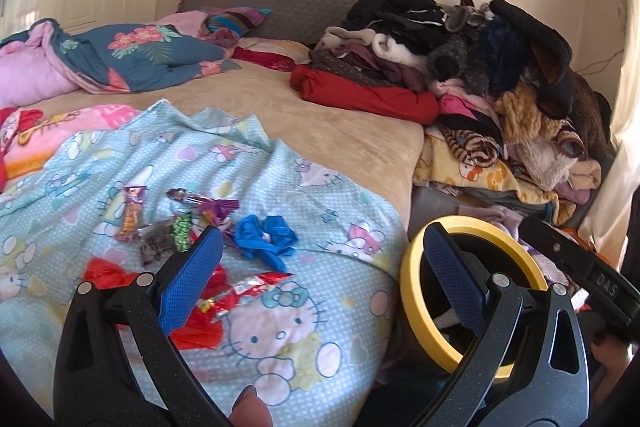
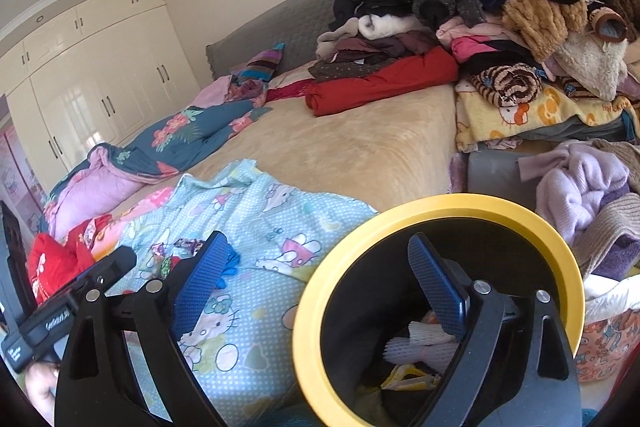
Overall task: Collect trash
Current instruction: 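Move both tools back from bin toward remaining trash on blanket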
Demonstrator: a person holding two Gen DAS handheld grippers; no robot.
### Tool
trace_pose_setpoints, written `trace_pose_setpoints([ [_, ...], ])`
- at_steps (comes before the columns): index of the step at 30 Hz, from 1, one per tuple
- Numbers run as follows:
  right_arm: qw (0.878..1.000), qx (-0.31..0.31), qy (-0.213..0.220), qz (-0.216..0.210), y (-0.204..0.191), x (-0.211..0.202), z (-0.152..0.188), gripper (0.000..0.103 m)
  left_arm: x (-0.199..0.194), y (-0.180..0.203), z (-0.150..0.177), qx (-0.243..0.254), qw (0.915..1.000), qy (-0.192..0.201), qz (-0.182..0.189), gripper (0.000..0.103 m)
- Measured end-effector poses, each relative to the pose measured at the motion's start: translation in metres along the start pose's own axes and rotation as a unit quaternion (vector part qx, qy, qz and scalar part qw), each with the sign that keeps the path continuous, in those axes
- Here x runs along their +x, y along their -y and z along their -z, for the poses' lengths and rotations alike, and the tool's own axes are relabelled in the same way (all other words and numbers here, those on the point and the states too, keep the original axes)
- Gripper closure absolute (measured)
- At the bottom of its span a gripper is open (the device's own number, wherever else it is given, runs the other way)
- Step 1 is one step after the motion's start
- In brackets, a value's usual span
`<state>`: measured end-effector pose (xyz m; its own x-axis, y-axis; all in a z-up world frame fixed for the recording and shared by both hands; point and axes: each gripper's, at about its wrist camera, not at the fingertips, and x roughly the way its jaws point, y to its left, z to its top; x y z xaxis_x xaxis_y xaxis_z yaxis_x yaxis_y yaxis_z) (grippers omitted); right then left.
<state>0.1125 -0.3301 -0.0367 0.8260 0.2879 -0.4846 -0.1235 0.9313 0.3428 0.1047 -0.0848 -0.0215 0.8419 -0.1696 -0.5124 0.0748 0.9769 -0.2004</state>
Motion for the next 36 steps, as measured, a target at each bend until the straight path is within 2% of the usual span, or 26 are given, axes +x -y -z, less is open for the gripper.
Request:
trace_pose_setpoints([
  [18,0.998,-0.041,-0.027,-0.035,-0.061,0.023,0.010,0.014,-0.007,-0.086,-0.018,-0.071,0.9953,0.018,-0.062,0.011],
  [36,0.992,-0.089,-0.061,-0.061,-0.122,0.055,0.029,0.014,-0.015,-0.153,-0.023,-0.126,0.9874,0.024,-0.092,0.011],
])
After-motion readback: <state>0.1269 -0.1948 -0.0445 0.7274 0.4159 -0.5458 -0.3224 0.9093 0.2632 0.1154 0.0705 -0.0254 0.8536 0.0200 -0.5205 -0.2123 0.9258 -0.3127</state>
